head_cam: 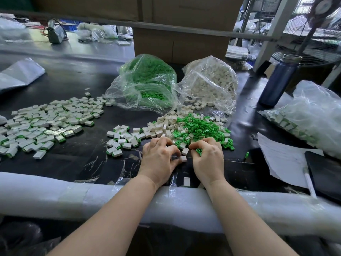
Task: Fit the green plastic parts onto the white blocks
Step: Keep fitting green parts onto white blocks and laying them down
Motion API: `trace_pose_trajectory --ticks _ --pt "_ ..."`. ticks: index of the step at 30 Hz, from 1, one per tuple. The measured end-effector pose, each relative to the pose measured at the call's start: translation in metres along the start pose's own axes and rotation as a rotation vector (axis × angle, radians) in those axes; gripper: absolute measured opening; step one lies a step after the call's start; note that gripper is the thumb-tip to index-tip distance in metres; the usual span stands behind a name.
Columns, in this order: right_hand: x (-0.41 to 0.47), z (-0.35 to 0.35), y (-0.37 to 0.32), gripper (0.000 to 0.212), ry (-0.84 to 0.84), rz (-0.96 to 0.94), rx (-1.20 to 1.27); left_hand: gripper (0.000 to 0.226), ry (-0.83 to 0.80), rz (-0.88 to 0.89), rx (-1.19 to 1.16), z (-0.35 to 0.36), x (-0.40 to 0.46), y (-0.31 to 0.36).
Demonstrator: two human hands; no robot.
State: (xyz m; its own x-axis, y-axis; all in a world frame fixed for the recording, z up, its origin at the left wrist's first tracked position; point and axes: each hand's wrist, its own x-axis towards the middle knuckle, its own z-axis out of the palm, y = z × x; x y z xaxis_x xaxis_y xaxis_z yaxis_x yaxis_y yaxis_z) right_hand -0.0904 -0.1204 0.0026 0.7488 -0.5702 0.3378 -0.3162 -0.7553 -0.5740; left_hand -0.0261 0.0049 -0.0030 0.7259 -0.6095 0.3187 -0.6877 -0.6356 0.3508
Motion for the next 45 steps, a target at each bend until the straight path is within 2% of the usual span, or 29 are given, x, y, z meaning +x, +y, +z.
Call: trace_pose_trajectory --ticks 4,7,9,12,15,18,21,24,28,31,34,36,39,45 --pt "-0.002 0.003 -0.001 0.031 -0.071 -0.073 -0.08 0.03 -0.014 0.015 -0.024 0.0 0.0 0.001" --pt "-0.002 0.005 -0.002 0.051 -0.2 -0.12 -0.196 0.034 -0.066 0.028 -0.01 0.0 0.0 0.001" --pt "-0.001 0.006 -0.002 0.056 -0.286 -0.155 -0.243 0.033 -0.063 0.022 -0.025 0.0 0.0 0.002" --pt "-0.001 0.009 0.0 0.05 -0.29 -0.185 -0.259 0.029 -0.047 0.016 -0.034 0.0 -0.001 0.001" --pt "-0.002 0.008 0.0 0.024 -0.169 -0.186 -0.244 0.024 -0.027 -0.004 -0.068 -0.001 -0.001 0.001" --pt "-0.003 0.006 -0.001 0.012 -0.1 -0.177 -0.231 0.021 0.062 -0.065 -0.164 -0.005 -0.001 0.001" --pt "-0.004 0.004 -0.003 0.017 -0.084 -0.184 -0.22 0.019 0.102 -0.122 -0.308 -0.009 -0.001 0.0" --pt "-0.004 0.006 -0.004 0.03 -0.173 -0.2 -0.274 0.015 0.082 -0.139 -0.384 -0.012 -0.002 0.0" --pt "-0.004 0.008 -0.004 0.019 -0.188 -0.216 -0.319 0.011 0.034 -0.171 -0.484 -0.012 -0.001 -0.002" --pt "-0.004 0.006 -0.004 0.012 -0.117 -0.177 -0.226 0.016 -0.008 -0.185 -0.573 -0.011 0.0 -0.004" --pt "-0.004 0.004 -0.004 0.007 -0.043 -0.173 -0.105 0.027 -0.035 -0.154 -0.553 -0.01 0.001 -0.004" --pt "-0.005 0.001 -0.005 0.003 -0.011 -0.17 0.016 0.023 -0.035 -0.149 -0.557 -0.011 0.001 -0.005" --pt "-0.007 -0.002 -0.006 0.005 -0.043 -0.138 0.199 0.01 -0.046 -0.179 -0.655 -0.011 0.0 -0.004" --pt "-0.006 -0.008 -0.006 0.019 -0.167 -0.085 0.581 0.01 -0.077 -0.177 -0.712 -0.01 0.001 -0.004"
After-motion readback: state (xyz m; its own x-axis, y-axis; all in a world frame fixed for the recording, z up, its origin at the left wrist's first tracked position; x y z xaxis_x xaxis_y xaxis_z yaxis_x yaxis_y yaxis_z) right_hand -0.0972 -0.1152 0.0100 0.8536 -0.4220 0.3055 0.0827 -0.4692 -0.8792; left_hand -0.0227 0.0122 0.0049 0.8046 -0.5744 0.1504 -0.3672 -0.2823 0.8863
